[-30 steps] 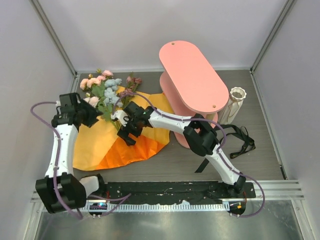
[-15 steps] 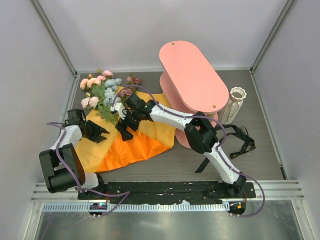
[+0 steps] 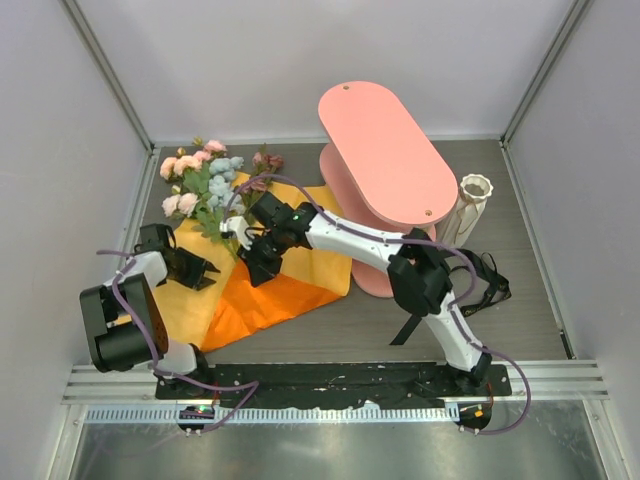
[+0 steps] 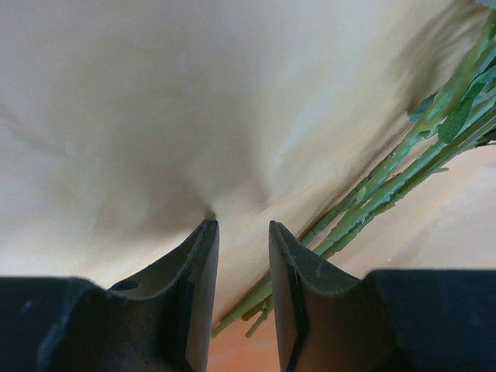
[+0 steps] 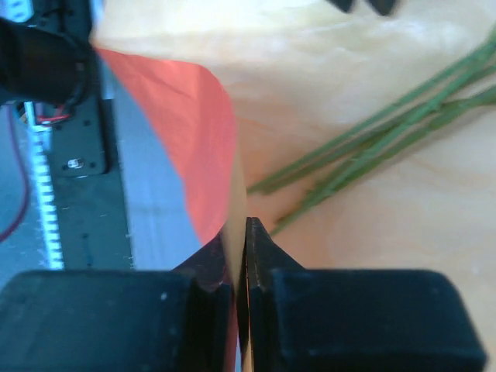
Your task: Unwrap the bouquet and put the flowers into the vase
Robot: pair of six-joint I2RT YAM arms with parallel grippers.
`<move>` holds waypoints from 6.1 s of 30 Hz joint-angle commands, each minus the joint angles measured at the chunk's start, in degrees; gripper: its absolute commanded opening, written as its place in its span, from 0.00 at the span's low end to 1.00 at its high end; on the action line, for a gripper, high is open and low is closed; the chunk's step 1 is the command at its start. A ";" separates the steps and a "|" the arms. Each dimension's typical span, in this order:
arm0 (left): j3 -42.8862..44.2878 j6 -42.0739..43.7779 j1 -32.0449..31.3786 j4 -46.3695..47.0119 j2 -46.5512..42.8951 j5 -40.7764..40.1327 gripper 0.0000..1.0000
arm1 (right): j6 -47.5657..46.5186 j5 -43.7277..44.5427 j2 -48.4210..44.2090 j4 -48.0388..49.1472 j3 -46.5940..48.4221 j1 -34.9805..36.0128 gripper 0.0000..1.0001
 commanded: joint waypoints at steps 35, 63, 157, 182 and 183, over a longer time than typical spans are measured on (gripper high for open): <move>-2.67 1.02 0.35 12.32 -14.40 8.89 0.56 | 26.20 31.22 -29.42 14.31 -31.13 15.84 0.67; 51.13 13.77 -14.33 -18.97 29.89 -23.01 0.29 | 33.26 31.31 -28.00 25.13 -44.58 16.28 0.22; 18.52 16.05 -36.13 25.85 -34.36 19.18 0.00 | 35.37 18.13 -39.87 15.28 -1.33 -3.50 0.59; 22.30 15.08 -39.29 22.61 -35.49 16.90 0.55 | 24.74 25.86 -42.92 14.73 3.32 -3.67 0.01; 22.30 15.26 -39.29 22.52 -37.07 16.46 0.59 | 23.95 26.73 -44.16 17.01 2.28 -3.85 0.01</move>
